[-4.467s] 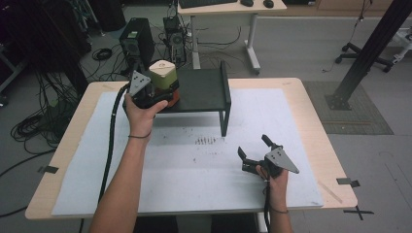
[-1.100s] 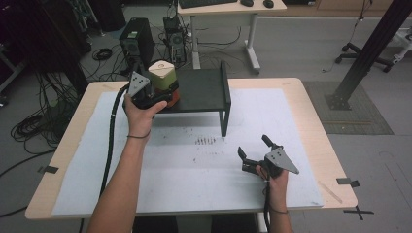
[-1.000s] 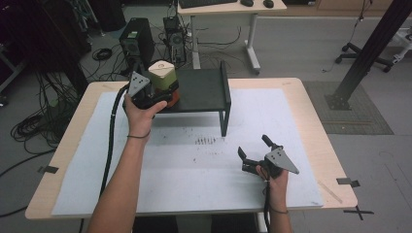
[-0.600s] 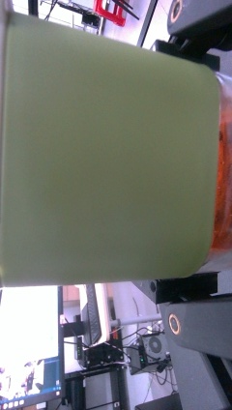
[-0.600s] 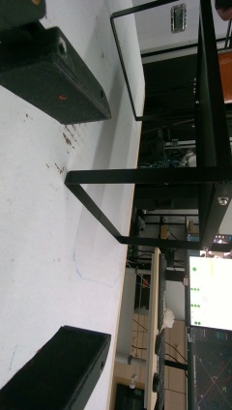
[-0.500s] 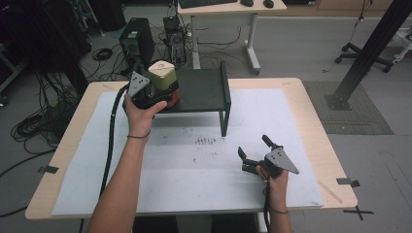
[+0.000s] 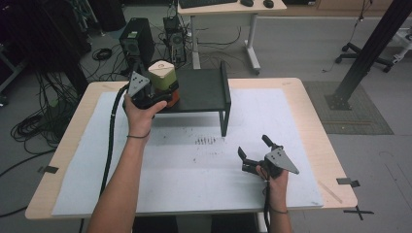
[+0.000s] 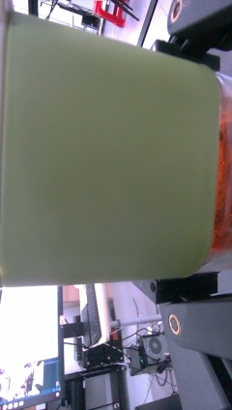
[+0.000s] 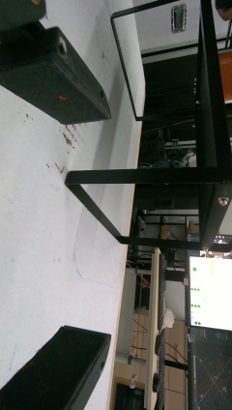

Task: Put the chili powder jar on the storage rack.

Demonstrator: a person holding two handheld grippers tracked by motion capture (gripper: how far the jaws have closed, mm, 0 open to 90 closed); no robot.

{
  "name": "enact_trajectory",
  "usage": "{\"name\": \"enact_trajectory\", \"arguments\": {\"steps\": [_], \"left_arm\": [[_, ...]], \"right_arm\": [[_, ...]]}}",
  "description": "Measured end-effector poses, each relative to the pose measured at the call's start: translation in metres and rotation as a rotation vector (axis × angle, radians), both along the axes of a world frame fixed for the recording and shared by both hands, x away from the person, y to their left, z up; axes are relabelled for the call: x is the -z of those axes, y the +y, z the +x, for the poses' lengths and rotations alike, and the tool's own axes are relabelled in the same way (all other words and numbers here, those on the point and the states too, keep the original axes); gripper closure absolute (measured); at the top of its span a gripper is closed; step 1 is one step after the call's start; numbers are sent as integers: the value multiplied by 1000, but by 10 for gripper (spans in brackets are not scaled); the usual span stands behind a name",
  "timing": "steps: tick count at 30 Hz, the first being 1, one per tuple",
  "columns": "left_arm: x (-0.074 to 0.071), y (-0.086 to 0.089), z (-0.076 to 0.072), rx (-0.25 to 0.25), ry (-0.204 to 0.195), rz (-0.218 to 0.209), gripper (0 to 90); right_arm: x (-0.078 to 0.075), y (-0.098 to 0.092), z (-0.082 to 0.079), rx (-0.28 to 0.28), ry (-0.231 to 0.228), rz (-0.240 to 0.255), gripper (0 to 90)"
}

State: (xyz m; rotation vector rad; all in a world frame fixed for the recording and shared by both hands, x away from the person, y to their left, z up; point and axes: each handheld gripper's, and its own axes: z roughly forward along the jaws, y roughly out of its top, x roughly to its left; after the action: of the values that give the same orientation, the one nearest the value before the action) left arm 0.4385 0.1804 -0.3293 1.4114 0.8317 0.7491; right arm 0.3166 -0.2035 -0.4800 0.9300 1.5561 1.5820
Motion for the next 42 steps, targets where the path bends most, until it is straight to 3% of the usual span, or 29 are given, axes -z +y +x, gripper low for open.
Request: {"name": "enact_trajectory", "arguments": {"steps": [16,27,33,42], "left_arm": [[0,0,0,3,0,-1,285],[-2,-1,0,-28,2,-8,87],[-1,-1,1,-17,11,-14,15],[-3,1,-3,-18,6,4,2]], "right_arm": [[0,0,0,-1,1,0,1],[0,0,0,-1,-1,0,1],[0,0,0,-1,-1,0,1],[0,0,0,0,-1,2,1]]}}
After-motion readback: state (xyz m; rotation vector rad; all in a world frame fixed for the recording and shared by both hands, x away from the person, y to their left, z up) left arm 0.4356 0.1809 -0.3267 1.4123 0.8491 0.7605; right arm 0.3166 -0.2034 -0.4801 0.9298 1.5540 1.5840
